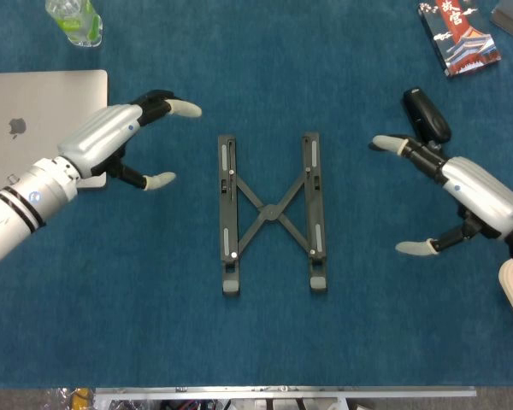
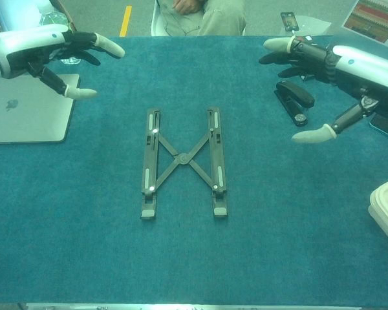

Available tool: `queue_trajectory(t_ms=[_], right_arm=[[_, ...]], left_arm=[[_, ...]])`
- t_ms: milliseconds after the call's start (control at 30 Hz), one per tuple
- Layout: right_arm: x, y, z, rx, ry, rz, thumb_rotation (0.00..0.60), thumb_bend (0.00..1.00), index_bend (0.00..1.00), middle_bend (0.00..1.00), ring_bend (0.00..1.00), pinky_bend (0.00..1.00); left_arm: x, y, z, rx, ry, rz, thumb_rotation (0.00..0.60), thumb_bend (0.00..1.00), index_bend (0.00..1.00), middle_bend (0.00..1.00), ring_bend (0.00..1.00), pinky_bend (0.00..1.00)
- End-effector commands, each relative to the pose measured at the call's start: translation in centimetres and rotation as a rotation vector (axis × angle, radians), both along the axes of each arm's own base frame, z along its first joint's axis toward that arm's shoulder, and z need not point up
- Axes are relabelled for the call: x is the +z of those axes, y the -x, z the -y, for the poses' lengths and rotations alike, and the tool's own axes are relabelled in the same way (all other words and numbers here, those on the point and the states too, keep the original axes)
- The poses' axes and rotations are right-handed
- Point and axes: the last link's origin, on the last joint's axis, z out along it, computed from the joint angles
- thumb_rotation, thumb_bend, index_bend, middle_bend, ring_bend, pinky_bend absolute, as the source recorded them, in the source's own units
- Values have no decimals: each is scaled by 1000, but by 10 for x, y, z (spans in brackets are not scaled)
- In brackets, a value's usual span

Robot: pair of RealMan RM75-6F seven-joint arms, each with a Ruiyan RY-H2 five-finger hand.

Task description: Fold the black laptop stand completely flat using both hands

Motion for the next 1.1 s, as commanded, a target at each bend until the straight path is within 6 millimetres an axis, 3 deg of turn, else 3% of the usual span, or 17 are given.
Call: queue_trajectory(t_ms=[33,267,633,1100], right_arm=[[-7,-1,2,61,69,-100,600,71,0,122,1,104],[-19,-4,2,168,173,-261,600,67,0,122,1,104],[-46,-14,2,324,301,-432,600,0,0,122,1,104],[-82,-22,8,445,358,-534,600,0,0,122,0,104]], left_arm=[[-2,19,7,-136,-135,-153,600,260,166,139,33,124],[-13,39,18,-329,-324,-317,600,260,141,112,32,124],[-38,62,32,-474,-401,-487,600,261,17,0,0,107],[-77,54,37,-490,-357,-533,600,248,0,0,0,93]])
